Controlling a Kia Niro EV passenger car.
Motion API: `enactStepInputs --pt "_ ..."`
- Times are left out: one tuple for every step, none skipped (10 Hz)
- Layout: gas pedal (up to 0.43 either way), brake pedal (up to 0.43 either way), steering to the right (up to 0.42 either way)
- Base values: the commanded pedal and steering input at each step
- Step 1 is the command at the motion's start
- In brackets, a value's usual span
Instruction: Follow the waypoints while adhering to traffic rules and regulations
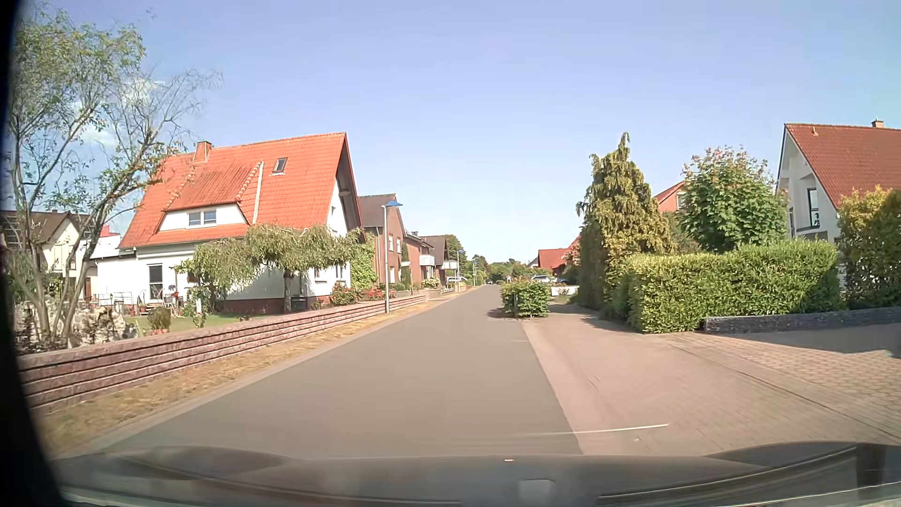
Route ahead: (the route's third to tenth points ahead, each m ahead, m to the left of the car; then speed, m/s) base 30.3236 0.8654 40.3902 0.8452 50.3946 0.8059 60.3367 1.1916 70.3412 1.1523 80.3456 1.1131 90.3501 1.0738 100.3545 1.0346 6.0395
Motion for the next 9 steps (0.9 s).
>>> enactStepInputs --pt "0.110 0.006 -0.036" --pt "0.118 0.006 -0.036" --pt "0.118 0.006 -0.036" --pt "0.118 0.006 -0.035" --pt "0.130 0.006 -0.036" --pt "0.130 0.006 -0.036" --pt "0.130 0.006 -0.036" --pt "0.130 0.006 -0.036" --pt "0.130 0.006 -0.036"
